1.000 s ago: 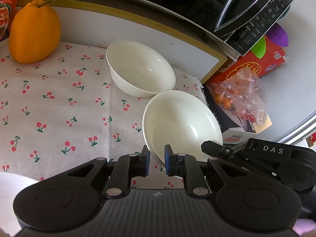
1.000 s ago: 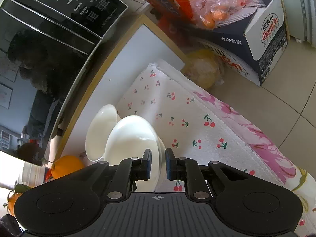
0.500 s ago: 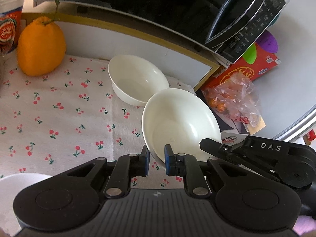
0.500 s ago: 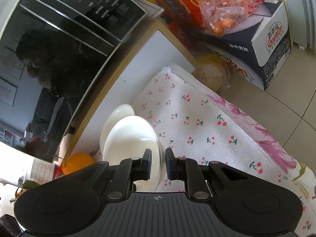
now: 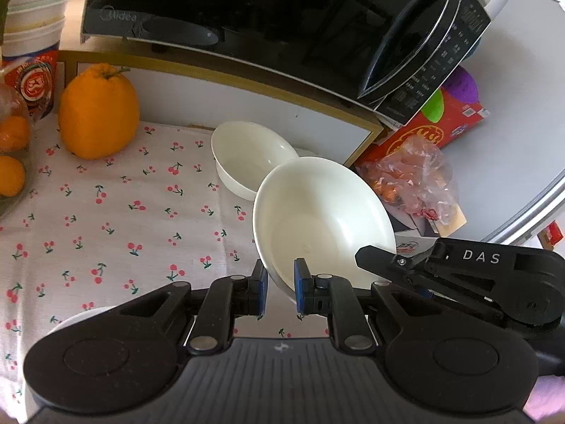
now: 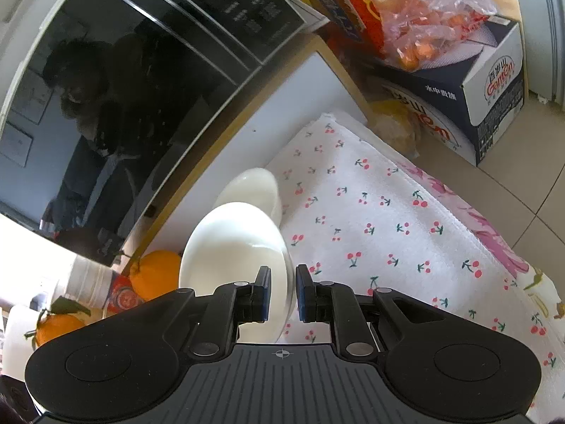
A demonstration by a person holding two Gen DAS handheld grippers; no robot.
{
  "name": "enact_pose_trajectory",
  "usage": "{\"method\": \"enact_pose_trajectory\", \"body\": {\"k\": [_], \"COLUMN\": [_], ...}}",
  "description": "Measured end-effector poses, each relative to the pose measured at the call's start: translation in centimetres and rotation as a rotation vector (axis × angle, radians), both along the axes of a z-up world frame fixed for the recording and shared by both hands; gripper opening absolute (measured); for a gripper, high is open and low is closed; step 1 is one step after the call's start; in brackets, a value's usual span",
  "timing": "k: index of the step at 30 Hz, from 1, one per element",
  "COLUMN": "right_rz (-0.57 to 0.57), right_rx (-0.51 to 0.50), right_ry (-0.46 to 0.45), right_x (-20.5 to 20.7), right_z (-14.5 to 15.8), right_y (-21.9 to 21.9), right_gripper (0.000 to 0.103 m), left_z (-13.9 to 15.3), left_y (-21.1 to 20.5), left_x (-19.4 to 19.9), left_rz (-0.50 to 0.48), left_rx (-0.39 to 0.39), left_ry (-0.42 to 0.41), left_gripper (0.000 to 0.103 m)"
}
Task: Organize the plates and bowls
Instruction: 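Close both grippers on the cream bowl rim and lift it, then carry the cream bowl with both grippers beside the plate stack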
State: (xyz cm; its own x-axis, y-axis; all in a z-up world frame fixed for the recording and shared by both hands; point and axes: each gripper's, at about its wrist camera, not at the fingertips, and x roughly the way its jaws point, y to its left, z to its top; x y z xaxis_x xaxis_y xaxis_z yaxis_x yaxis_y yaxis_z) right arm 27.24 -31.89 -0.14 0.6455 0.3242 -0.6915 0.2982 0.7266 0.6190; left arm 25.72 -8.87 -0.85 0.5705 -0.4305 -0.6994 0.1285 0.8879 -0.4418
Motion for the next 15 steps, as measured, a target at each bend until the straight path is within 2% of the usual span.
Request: {"method": "enact_pose_trajectory", "body": {"k": [15], "right_rz": [-0.009], "right_rx": [0.024], "right_ry": [0.005], "right_x": [-3.3], "right_z": [2.8], "right_y": [1.1], "right_gripper": [0.015], "left_z": [2.2], "left_y": [1.6], "left_x": [-2.1], "left_rz": [-0.062], "left_rx": [-0.019], "left_ry": [0.002], "left_gripper": [0.013]}}
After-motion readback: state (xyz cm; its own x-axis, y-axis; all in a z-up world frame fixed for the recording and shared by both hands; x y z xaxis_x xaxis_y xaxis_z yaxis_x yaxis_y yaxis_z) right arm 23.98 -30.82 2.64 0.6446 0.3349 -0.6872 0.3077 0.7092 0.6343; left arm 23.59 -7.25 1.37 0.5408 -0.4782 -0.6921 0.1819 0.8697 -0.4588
